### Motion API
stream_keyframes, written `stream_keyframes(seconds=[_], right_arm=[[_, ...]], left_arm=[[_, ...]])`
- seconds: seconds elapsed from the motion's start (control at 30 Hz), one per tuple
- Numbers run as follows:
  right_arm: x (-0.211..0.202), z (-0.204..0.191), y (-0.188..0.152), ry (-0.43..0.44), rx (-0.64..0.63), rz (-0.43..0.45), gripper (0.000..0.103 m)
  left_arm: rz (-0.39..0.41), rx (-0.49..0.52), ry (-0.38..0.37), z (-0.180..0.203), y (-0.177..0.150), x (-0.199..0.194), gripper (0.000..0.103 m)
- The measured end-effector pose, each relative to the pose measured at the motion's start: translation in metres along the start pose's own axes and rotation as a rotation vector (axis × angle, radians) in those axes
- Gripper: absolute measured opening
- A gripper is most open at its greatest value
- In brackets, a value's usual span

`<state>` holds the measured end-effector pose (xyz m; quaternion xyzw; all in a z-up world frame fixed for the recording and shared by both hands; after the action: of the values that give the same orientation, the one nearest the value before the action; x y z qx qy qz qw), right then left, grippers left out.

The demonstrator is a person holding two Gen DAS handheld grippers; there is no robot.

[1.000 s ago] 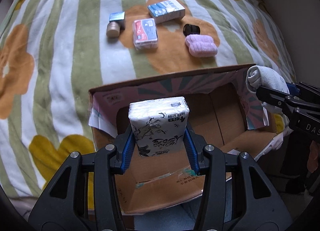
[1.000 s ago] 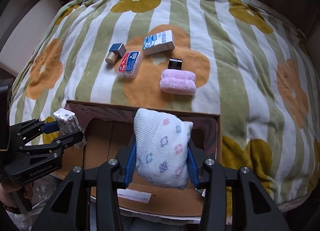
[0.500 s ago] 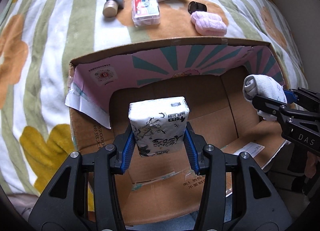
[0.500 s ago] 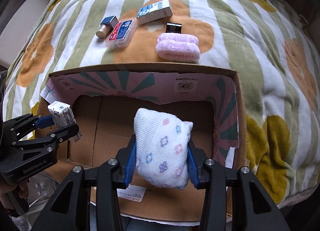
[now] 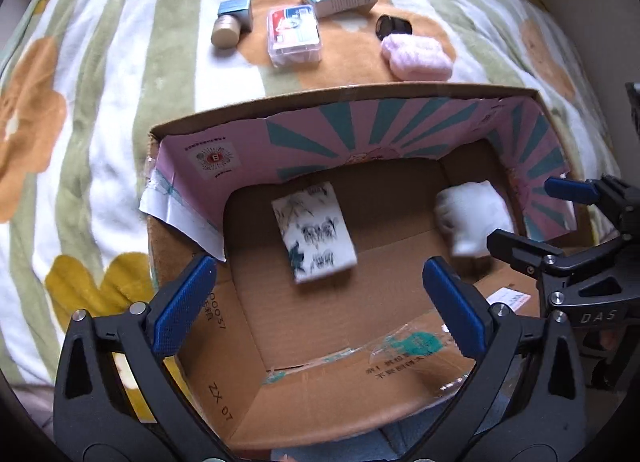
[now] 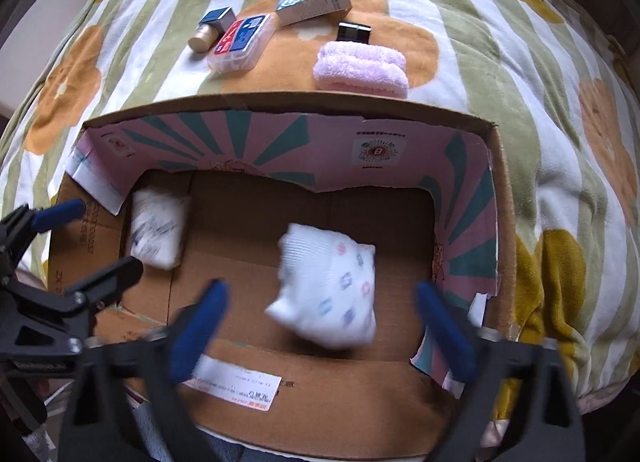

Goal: Organize objects
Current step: 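Carry the tissue pack and sock bundle into the cardboard box and release both, then withdraw both open tools from the box toward the remaining items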

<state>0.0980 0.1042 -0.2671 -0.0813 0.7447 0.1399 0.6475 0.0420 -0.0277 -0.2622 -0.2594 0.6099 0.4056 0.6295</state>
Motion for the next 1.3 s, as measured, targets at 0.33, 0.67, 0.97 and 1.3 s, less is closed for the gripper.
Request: stream_keyframes(seconds=[0.33,0.67,0.97,1.3], right_arm=[[-0.014,0.0,-0.011,0.009,-0.079,0.019,0.102],[-0.016,0.004,-0.011,-0.012,-0.107,-0.01,0.102],[-0.024,0.011,-0.009,0.025,-0.082,0.022,0.102],[-0.043,0.015,0.004,0.058,-0.072,0.076,0.102]], left_arm=[[-0.007,-0.05,0.013,-0.007,-0.007,-0.009,0.103],[0.025,-0.035,0.048,-0.004,-0.005,-0.017,0.103],[0.028,-0.045,0.012,-0.003,0.003,-0.025,0.103],[0.055,-0.035,-0.016,0.003,0.026,-0.042,0.103]])
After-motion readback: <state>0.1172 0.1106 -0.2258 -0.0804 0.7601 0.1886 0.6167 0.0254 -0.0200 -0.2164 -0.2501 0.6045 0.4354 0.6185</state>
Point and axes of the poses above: each gripper's, at about its wrist camera, not at the fingertips, and x roughly the way its jaws point, z to its right, y to its top, the point moved 1 cm from there along x, roughly the way its jaws point, and after that the axes turned 5 degrees about -z, right-handed, at the moved point
